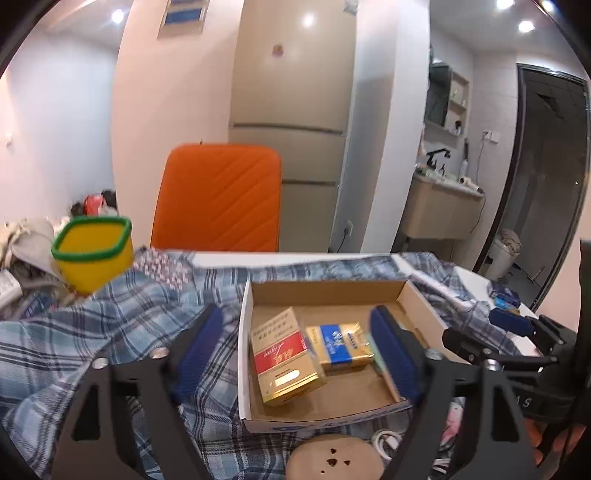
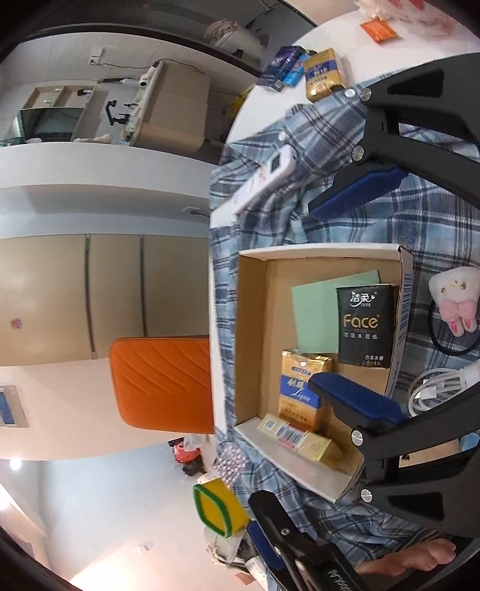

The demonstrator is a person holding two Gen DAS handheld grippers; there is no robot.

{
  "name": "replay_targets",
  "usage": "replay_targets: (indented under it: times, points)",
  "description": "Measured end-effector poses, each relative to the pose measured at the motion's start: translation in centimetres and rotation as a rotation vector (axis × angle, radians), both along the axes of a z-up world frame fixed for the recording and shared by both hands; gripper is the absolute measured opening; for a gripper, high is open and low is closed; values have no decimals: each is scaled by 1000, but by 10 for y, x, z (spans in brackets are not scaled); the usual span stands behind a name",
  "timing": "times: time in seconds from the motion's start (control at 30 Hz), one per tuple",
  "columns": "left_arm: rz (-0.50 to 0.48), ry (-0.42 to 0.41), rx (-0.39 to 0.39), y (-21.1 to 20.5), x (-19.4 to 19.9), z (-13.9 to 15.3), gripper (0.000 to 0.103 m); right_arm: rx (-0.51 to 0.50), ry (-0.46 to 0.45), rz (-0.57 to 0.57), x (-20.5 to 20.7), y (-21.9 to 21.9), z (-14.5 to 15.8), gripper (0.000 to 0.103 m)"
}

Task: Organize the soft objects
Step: 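Open both tools to release the packs into the box, then withdraw both tools from the box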

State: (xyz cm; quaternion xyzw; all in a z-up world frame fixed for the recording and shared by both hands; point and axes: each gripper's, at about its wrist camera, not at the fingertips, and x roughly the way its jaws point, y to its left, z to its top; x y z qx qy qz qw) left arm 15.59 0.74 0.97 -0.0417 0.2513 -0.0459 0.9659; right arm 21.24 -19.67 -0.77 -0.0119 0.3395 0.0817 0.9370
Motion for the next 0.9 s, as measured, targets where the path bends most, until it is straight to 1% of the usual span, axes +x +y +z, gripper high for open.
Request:
replay_targets:
  times: [0.13,0.17,0.2,0.23,0.3,0.37,0.4,0.47,0.6,0.67,0.7,0.73,0.83,0.9]
  points:
    - [-27,-49,46,-12,-20,9,86,30,-56,14,-15,-4,23,87]
    - [-35,-61,49,-13,-25,11,88,40,-66,16,-18,-5,29,87]
    - [-38,-77,47,-14,-32,14,93,52,-77,14,-23,-7,34,87]
    - [-40,-92,44,-13,-38,16,95,65,-90,12,-28,-10,39,87]
    - [-34,-137,42,-10,-53,22,98,89,-119,9,-42,-16,48,87]
    - [-20,-182,33,-5,-67,26,103,102,-141,8,-52,-21,52,87]
    - [-21,-194,25,-3,-74,27,103,109,-157,10,-59,-23,54,87]
    - [-34,-205,10,-1,-85,27,103,106,-184,10,-70,-26,56,88]
    - [-55,-224,4,-2,-101,24,103,64,-250,14,-89,-28,56,93]
    - [-54,-226,0,-3,-105,20,103,51,-281,9,-97,-27,55,101]
    - [-55,-223,-4,-3,-106,17,103,45,-298,4,-101,-28,54,103]
    - [-56,-218,-8,-3,-105,14,103,41,-314,-2,-105,-28,52,103]
    - [-55,-184,-14,-5,-99,5,103,23,-313,4,-108,-27,46,103]
    - [-52,-160,-4,-6,-94,-4,103,18,-300,2,-107,-27,39,103]
